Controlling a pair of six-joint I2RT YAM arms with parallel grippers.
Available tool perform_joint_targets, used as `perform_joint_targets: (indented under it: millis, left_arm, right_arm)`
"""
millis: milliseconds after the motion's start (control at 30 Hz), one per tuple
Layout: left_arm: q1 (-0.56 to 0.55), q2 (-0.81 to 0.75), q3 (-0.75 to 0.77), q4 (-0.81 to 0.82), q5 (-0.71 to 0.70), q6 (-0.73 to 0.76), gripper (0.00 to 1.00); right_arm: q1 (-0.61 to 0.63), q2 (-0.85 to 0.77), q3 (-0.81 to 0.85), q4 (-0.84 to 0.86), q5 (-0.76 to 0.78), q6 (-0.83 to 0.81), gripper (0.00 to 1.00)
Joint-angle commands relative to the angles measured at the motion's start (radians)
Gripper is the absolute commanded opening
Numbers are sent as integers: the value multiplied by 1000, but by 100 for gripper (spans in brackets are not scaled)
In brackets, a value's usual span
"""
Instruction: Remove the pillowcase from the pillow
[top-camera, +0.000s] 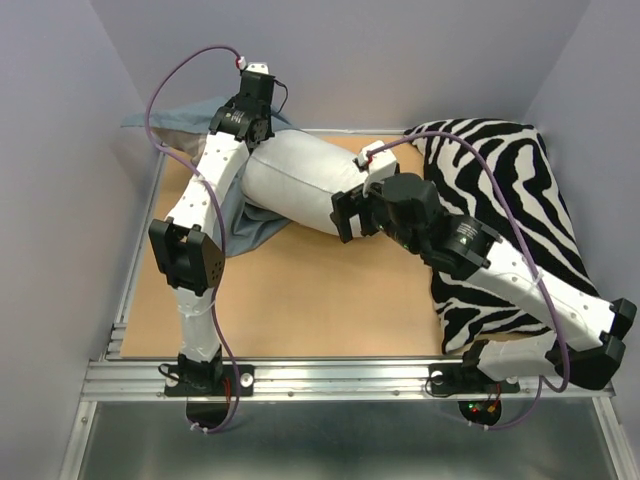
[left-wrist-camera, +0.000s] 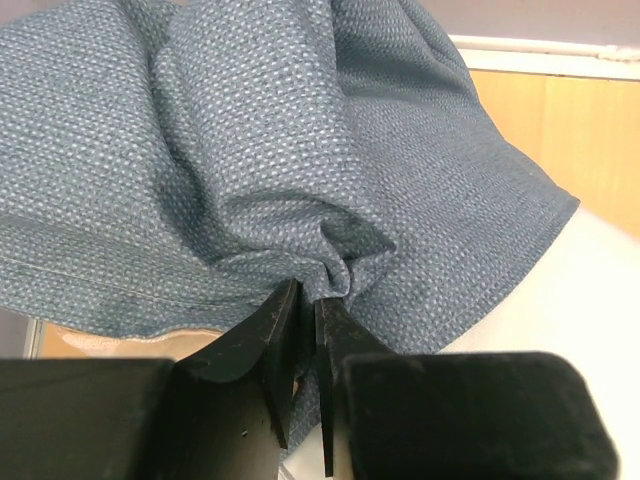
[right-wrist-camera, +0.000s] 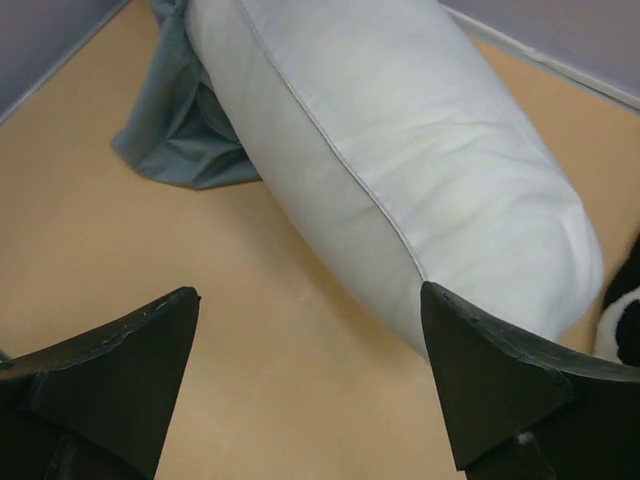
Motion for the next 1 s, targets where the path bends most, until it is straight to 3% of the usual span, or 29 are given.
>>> perform_joint_targets:
  millis: [0,267,467,567,600,633,667,733,800,967]
  left_arm:
    - [-18,-18,30,4,50,-13,23]
    - [-28,-52,7,-2,40,-2,24]
    - [-50,-98,-51,0,27,-1,24]
    - [-91,-180,-131,-2,-18,1,18]
    - [-100,-240,-149,-5,-32,-1,15]
    - [-114,-272,-177,-9,-64,-1,14]
    - [-140,-303,-182,-31,-84,-1,11]
    - [-180,-394,-153,-69,-191,-4,8]
    - [-235,-455,-98,-139,-258,-7,7]
    - [-317,-451,212,-325,-416,1,2]
  right_arm:
    - [33,-123,-125,59,339,-54,99]
    - [33,-264,-368,107,423,-35,100]
    - [33,-243,-447,199,379,-52,100]
    - [33,-165,-399,210,422,-64,84]
    - [31,-143,-388,210,429,-67,56]
    - [33,-141,-375,208,429,-69,33]
    - [33,-146,-359,203,422,-61,18]
    - [33,-181,-284,143,336,-14,1]
    - [33,-198,-211,87,223,18,1]
    - [31,-192,78,-102,60,66,1]
